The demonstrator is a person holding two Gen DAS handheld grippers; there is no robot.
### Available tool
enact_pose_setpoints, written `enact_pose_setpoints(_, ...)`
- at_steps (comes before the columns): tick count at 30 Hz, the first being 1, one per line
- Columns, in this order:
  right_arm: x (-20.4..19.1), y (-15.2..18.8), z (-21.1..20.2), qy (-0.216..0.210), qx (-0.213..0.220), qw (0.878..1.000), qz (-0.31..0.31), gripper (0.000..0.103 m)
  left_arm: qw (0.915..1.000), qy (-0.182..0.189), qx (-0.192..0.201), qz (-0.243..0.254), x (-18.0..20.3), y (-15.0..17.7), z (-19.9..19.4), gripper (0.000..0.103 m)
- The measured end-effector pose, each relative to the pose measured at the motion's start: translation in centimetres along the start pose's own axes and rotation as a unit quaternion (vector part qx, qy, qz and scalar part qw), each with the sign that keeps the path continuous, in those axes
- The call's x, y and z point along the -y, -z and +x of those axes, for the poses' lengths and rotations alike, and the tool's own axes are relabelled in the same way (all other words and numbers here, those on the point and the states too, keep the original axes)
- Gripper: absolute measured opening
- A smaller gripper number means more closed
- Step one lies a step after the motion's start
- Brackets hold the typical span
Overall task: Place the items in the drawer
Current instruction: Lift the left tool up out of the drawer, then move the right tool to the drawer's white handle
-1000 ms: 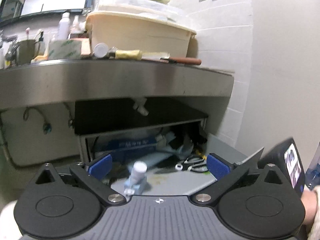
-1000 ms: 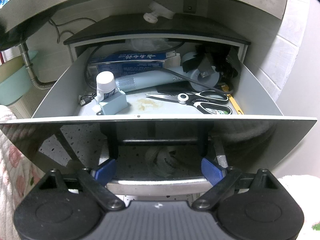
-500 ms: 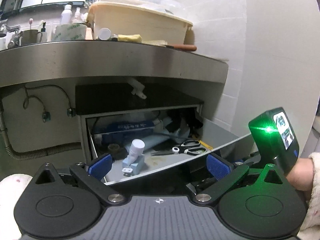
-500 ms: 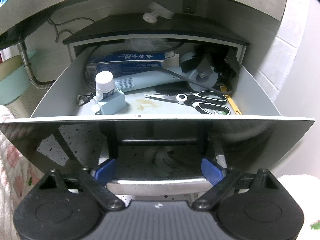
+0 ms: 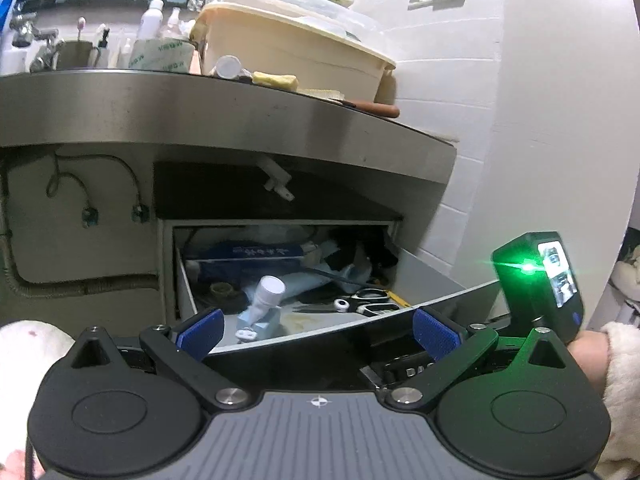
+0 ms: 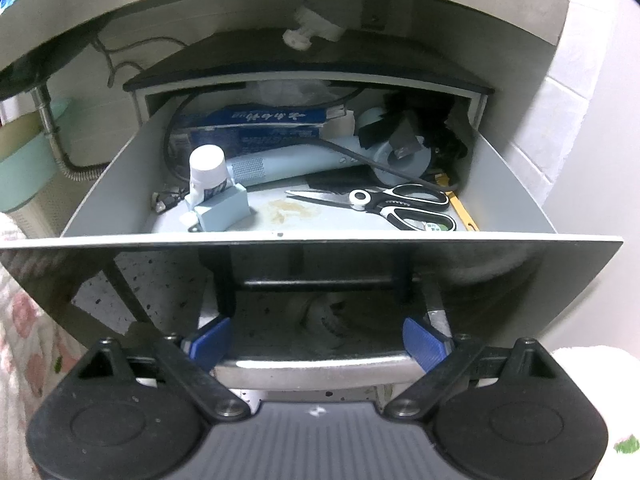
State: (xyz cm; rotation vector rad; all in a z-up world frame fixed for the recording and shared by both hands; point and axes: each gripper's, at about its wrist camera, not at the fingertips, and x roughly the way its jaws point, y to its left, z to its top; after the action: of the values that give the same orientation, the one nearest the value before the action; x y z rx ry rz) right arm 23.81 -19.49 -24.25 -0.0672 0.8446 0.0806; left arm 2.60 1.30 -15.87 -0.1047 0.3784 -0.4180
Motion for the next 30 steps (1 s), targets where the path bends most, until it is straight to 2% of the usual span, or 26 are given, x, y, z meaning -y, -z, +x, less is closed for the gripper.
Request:
enact_pose_setpoints(4,0.4,0.0,-0.2,0.011,0.003,1.000,0.012,0.091,0.9999,0.002,0.012,-0.001,0.0,0.0,-0.4,0.102)
enact_pose_setpoints(20,-0.1,-0.1,0.3,0.006,-0.007,1.000,-0.006,0.083,0.9996,-0.005,-0.003,-0.029,-0.9,0.1,0.2,0.102)
enact_pose_setpoints(30,0.7,-0.6,0.9,-0.021,-0.017,1.000,-0.002,0.084,0.9993,-0.003,-0.018,-0.034,-1.0,0.3,0.9,0.103)
